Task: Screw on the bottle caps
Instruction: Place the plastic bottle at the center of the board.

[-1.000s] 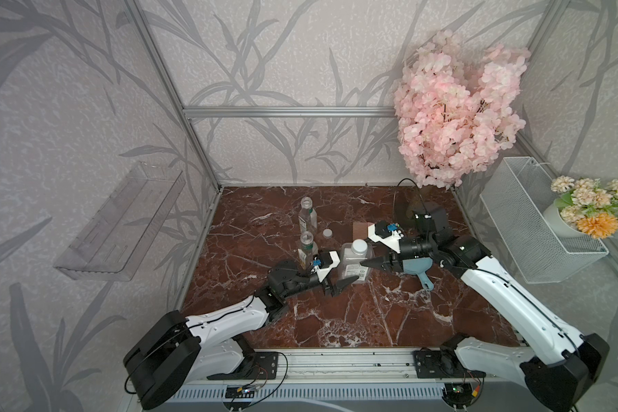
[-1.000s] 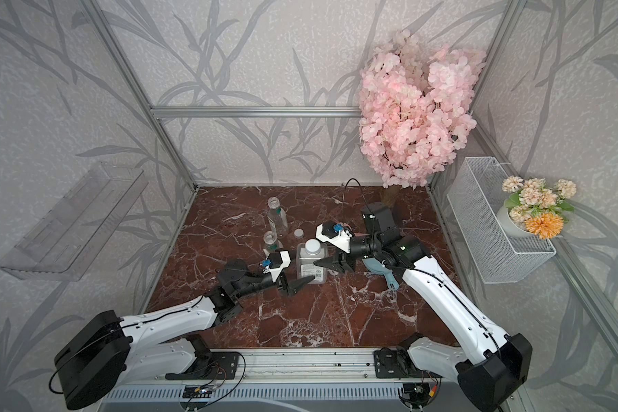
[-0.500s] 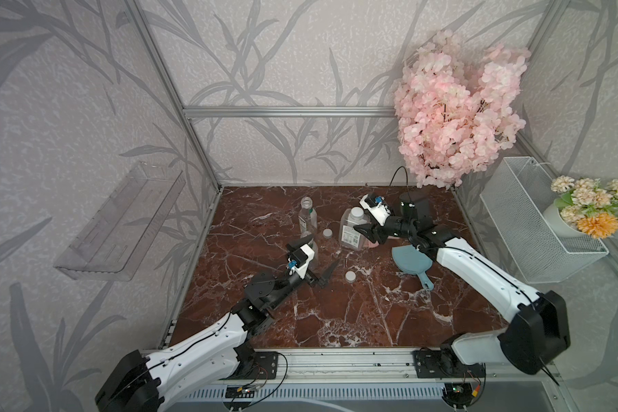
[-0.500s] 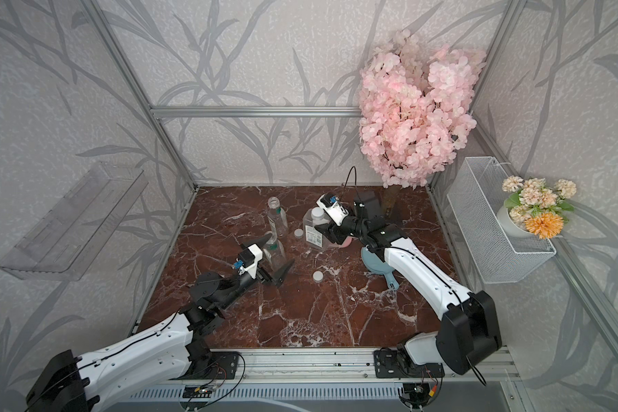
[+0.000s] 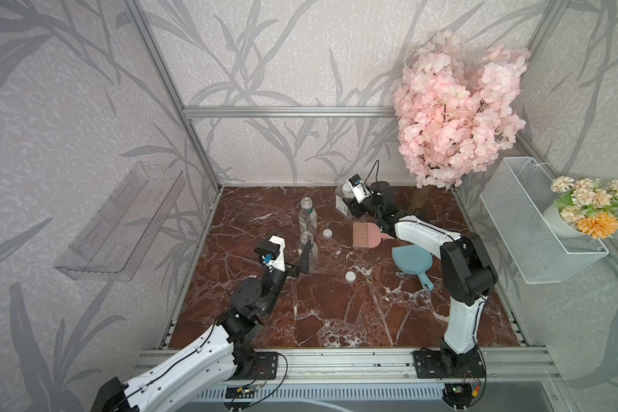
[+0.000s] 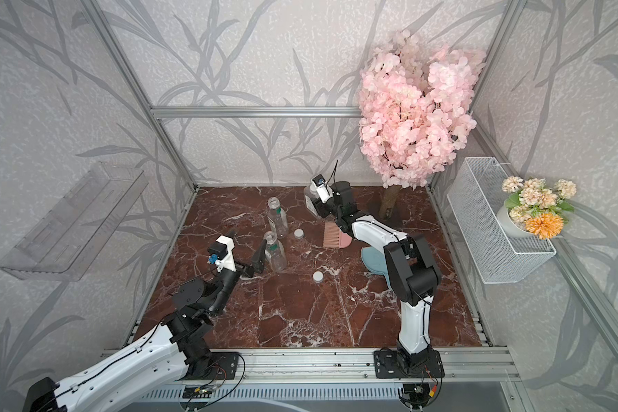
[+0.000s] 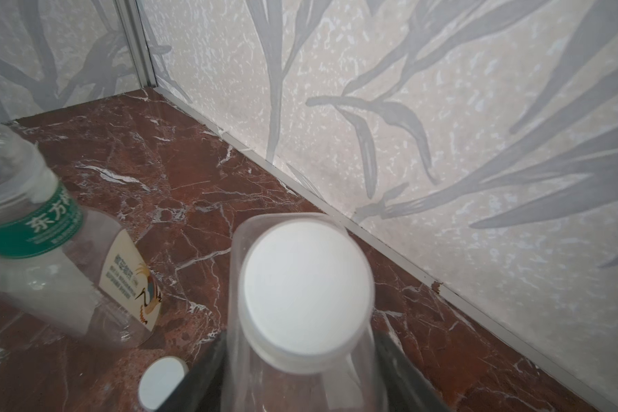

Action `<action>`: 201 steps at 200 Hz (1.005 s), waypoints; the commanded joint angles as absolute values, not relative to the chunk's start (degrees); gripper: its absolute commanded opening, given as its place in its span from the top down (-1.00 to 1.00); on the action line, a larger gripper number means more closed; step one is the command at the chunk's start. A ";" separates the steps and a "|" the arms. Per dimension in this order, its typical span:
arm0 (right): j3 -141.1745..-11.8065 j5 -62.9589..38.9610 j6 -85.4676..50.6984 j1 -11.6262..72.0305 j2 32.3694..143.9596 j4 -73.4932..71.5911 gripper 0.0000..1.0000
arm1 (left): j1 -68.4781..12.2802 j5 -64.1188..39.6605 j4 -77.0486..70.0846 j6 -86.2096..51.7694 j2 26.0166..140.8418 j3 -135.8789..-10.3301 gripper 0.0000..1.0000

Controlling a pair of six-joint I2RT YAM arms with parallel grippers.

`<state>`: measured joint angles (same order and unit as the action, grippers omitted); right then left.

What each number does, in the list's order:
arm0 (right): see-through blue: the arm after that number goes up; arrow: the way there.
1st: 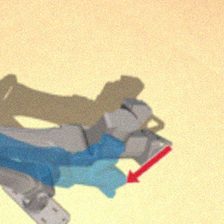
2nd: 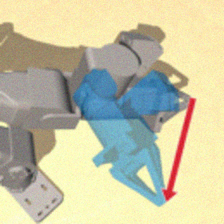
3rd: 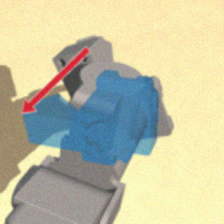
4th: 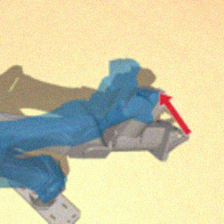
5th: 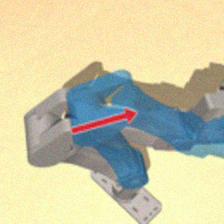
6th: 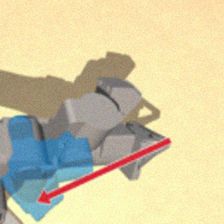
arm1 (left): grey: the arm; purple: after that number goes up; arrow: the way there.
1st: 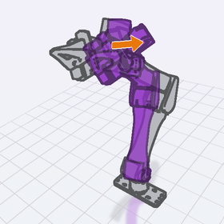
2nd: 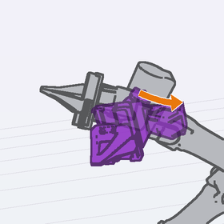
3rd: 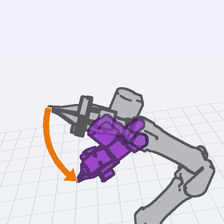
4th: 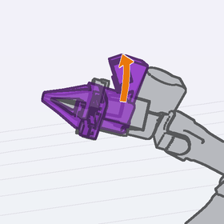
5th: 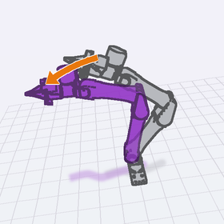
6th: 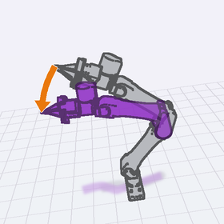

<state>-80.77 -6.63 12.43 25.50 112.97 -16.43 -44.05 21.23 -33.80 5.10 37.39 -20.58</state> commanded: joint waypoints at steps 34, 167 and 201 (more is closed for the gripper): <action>-85.06 -7.29 10.57 25.64 117.98 -17.88 0.64 | -43.70 24.88 -32.63 3.34 36.96 -19.81 -1.00; -86.47 -7.58 12.09 25.40 118.01 -13.23 -0.36 | -34.15 25.60 -31.16 -8.51 38.19 -18.15 -1.00; -86.08 -6.95 14.63 25.21 111.78 -10.16 -0.74 | -31.47 25.65 -29.36 -12.21 37.97 -17.48 -1.00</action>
<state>-84.58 -7.51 12.67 25.47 118.93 -12.25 -32.73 25.61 -30.48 -7.75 38.65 -18.57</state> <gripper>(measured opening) 0.822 0.998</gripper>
